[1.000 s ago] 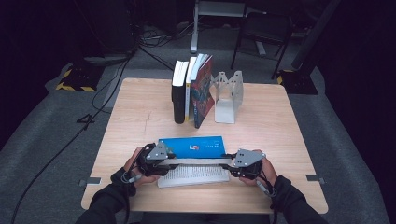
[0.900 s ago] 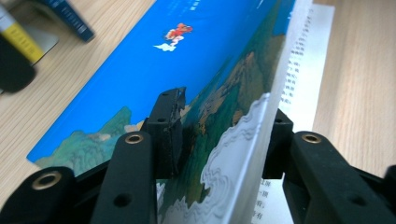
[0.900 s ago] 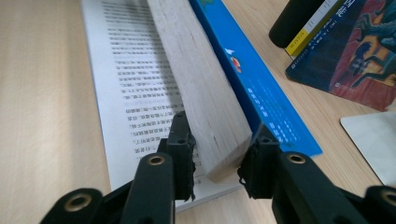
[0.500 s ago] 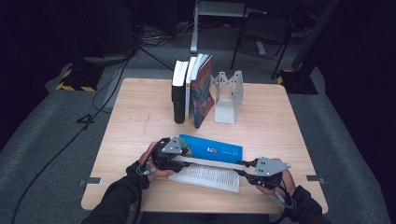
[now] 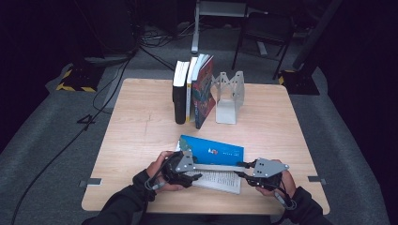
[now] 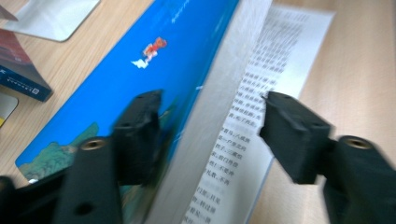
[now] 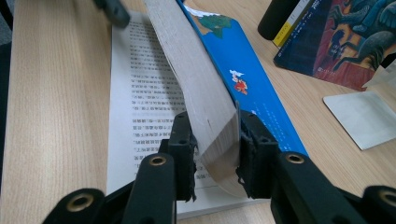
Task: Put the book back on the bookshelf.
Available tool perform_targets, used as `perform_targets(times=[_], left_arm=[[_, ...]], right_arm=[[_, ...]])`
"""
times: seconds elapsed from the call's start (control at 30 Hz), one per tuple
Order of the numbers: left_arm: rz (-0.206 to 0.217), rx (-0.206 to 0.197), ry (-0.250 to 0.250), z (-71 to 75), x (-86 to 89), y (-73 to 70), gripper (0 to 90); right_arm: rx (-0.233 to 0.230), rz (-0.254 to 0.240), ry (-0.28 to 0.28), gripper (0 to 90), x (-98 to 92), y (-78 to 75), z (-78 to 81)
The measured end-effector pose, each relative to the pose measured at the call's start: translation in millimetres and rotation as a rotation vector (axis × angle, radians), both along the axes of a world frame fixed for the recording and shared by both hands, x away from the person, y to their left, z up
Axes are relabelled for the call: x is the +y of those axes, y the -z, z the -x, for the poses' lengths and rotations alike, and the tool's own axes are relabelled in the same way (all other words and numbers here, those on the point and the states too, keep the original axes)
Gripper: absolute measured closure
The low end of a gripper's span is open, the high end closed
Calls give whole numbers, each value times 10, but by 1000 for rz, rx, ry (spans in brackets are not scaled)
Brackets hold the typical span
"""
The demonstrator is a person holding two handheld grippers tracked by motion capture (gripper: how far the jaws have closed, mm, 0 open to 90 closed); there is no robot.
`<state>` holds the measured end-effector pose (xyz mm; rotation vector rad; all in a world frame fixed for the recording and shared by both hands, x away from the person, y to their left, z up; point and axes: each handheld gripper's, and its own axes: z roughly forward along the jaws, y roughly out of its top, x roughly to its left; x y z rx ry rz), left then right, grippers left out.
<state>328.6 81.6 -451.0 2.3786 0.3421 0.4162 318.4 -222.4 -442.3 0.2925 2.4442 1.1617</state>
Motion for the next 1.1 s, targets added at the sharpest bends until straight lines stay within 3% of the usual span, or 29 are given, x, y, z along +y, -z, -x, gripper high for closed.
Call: perform_targets(times=[0.03, 0.13, 0.23, 0.43, 0.57, 0.6, 0.67, 0.73, 0.83, 0.97, 1.03, 1.1], left_arm=[[-12, -4, -19, 0, -29, 23, 372], [18, -11, -57, -37, 18, 33, 576], [17, -2, -26, -80, 63, 50, 616], [37, 29, -16, -148, 126, 40, 640], [62, 39, -12, -193, 179, 56, 643], [69, 36, -13, -202, 199, 51, 645], [69, 44, -10, -221, 224, 53, 645], [81, 49, -5, -243, 243, 52, 646], [85, 57, 0, -260, 262, 53, 647], [78, 56, 0, -265, 264, 54, 643], [80, 53, -12, -244, 261, 46, 632], [79, 48, -28, -217, 250, 27, 597]], right_arm=[[0, 4, -2, 687, 6, 2, 1], [-8, 8, -4, 687, 23, -1, 1], [-14, 4, -3, 686, 39, -15, -3], [-14, -28, -4, 672, 61, -22, -20], [-12, -59, -19, 599, 48, 24, -72], [2, -49, 11, 555, 19, 65, -122], [35, -15, 40, 565, -51, 148, -221], [99, -51, 57, 531, -136, 209, -338], [79, -43, 41, 531, -99, 202, -375], [65, -30, 20, 608, -16, 208, -362], [22, 7, 21, 640, 27, 186, -319], [8, 24, 32, 649, 59, 154, -282]])
